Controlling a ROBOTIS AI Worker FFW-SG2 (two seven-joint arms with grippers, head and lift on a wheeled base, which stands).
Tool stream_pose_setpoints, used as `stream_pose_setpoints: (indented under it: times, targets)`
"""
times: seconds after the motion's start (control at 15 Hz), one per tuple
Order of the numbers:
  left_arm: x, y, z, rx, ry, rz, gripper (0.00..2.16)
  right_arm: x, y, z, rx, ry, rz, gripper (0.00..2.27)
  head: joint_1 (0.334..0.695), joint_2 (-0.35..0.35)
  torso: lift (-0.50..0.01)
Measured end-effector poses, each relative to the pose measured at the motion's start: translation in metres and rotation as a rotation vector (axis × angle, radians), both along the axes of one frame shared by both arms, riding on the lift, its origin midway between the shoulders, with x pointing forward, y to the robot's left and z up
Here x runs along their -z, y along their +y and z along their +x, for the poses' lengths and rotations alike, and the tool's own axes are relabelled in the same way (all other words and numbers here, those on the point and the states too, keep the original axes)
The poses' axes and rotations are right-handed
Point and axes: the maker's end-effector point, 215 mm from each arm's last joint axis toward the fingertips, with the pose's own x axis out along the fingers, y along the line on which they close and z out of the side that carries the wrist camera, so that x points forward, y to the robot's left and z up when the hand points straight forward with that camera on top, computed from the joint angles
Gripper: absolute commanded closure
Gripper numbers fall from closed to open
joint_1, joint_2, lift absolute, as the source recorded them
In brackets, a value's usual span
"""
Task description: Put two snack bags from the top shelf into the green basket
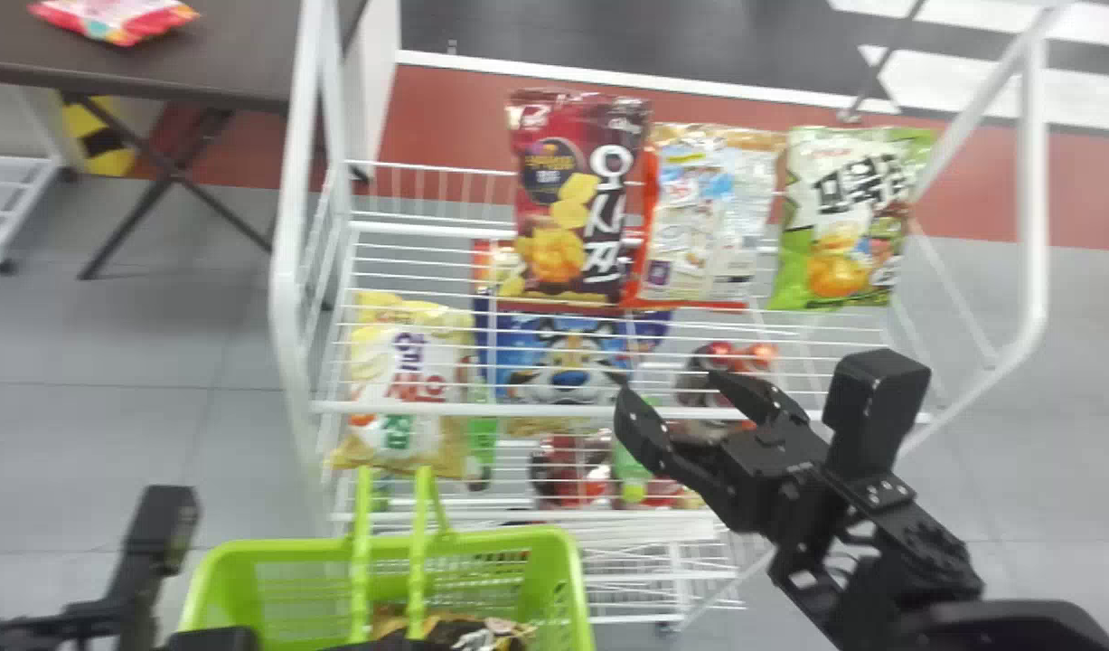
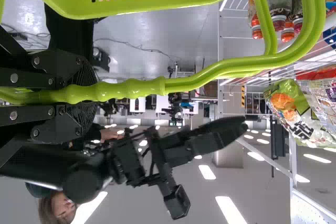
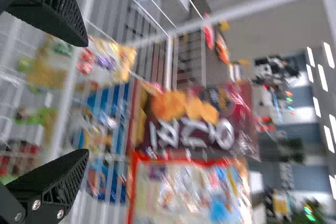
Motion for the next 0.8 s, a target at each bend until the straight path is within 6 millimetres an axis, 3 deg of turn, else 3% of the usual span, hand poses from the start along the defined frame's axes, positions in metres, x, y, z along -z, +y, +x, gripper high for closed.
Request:
stream_pose_setpoints:
  times: [0.2,0.4,0.6,0.8]
  targets:
    - [0.001,-0.002,-0.002,0.006,0.002,0.002,2.14,-0.007,-0.055,0.04,0.093,-0.069,-0.01,0.05,0.695,-0.35,0.0]
    - [0.002,-0.003,-0.003,0.011,0.0,0.007,2.14,-0.004,-0.086,0.08,0.145,-0.095,-0.006,0.05,0.695,-0.35,0.0]
    - [0.003,-0.003,-0.004,0.015,0.0,0.012,2.14,-0.002,-0.095,0.128,0.157,-0.114,-0.012,0.05,0.695,-0.35,0.0]
    - [0.004,-0.003,-0.004,0.016,0.0,0.016,2.14,0.004,-0.08,0.17,0.129,-0.102,-0.039,0.05,0.695,-0.35,0.0]
